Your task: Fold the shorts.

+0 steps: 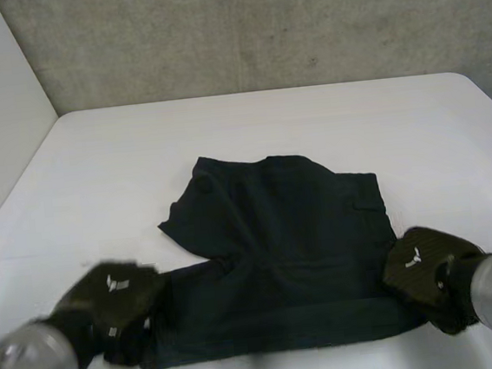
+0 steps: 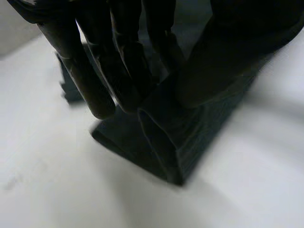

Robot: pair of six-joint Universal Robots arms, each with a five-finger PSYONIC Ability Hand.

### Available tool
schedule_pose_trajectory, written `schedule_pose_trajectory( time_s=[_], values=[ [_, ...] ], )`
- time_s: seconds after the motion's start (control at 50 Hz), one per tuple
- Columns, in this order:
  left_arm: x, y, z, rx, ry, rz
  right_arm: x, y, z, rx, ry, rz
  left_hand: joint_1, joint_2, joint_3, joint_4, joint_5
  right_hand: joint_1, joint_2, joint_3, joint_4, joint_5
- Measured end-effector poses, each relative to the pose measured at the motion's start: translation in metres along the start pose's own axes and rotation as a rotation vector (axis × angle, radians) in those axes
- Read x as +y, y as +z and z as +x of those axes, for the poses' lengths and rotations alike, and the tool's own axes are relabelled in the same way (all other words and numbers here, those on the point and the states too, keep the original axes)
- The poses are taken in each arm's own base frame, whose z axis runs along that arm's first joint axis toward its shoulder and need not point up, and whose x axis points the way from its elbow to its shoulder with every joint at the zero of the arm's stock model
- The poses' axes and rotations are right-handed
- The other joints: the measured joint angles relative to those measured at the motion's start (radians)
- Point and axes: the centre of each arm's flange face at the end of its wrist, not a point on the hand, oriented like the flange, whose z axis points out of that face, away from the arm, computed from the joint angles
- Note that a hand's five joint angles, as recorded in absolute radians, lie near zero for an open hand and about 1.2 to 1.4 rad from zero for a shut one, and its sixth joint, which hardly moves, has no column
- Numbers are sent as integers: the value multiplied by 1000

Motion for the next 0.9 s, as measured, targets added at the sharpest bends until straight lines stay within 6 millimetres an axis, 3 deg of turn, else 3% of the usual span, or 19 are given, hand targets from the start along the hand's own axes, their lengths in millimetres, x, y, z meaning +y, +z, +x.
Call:
schedule_pose_trajectory(
  time_s=[0.14, 0.22, 0.26, 0.38, 0.46, 0.66, 0.9],
  values=[
    [-12, 50, -12, -37, 3, 44, -4, 33, 17, 80, 79, 7, 0, 0, 0, 0, 0, 0, 0, 0, 0, 0],
    [-7, 63, -11, -38, -3, 15, -6, 43, 22, 119, 141, 20, 0, 0, 0, 0, 0, 0, 0, 0, 0, 0],
    [-6, 65, -11, -38, -4, 9, -6, 45, 23, 127, 155, 25, -6, -13, -8, -8, -7, 0, 0, 0, 0, 0],
    [1, 63, -9, -34, -12, -21, -7, 49, 24, 148, 208, 46, -465, -509, -492, -505, -477, 0, 0, 0, 0, 0],
    [3, 56, -7, -33, -14, -21, -6, 49, 21, 141, 212, 47, -536, -605, -595, -606, -581, 0, 0, 0, 0, 0],
    [7, 51, -4, -29, -18, -17, -6, 49, 15, 125, 204, 46, -555, -630, -614, -629, -606, 0, 1, 0, 1, 0],
    [26, 89, 1, -9, -13, -68, -5, 50, 14, 143, 234, 62, -467, -548, -544, -545, -526, 0, 10, 12, 11, 12]
  ],
)
